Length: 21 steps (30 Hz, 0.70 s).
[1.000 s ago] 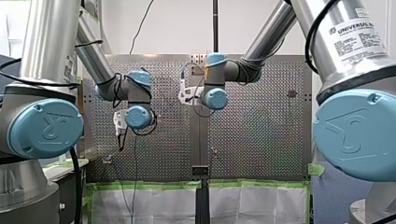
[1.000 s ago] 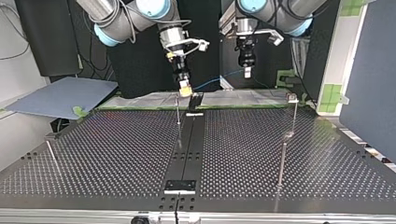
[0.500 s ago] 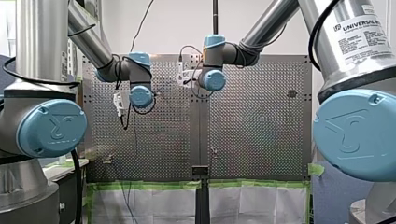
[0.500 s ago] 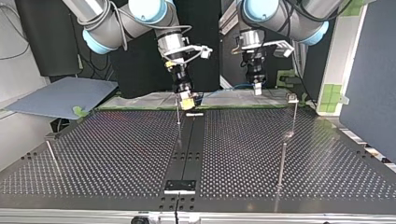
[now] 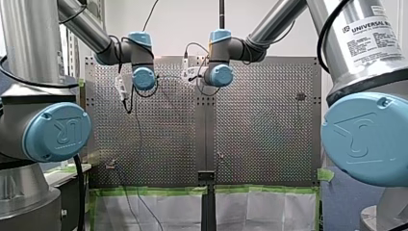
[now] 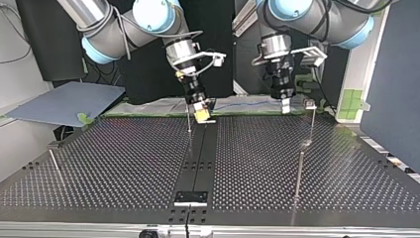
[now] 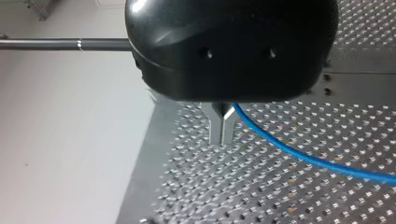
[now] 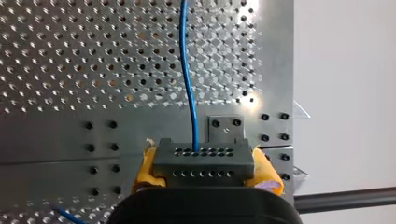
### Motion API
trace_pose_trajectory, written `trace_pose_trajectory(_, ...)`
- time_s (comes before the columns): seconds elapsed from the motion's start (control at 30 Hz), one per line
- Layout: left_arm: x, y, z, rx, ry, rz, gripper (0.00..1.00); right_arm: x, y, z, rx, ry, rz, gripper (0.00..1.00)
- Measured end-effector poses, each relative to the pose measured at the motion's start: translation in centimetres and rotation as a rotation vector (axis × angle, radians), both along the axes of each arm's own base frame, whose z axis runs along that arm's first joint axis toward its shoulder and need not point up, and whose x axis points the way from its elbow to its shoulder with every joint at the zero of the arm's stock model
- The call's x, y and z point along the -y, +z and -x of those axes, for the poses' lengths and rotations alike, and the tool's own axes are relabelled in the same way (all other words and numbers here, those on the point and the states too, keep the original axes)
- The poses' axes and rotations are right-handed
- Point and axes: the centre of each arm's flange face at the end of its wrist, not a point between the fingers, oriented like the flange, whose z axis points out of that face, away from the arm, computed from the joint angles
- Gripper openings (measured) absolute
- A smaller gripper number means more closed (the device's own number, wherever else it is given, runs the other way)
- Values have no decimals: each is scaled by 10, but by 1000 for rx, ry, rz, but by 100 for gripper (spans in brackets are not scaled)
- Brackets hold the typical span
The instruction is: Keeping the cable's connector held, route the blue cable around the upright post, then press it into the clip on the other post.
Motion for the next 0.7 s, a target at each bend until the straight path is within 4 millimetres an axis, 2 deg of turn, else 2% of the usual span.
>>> trace_pose_trajectory(0.33, -9, 59, 2, 65, 16, 15, 0, 6, 25, -6, 14, 31, -21, 0)
trace_pose_trajectory(0.7, -16, 94, -16, 69, 2, 18, 0, 22, 64, -14, 73, 67, -12, 0)
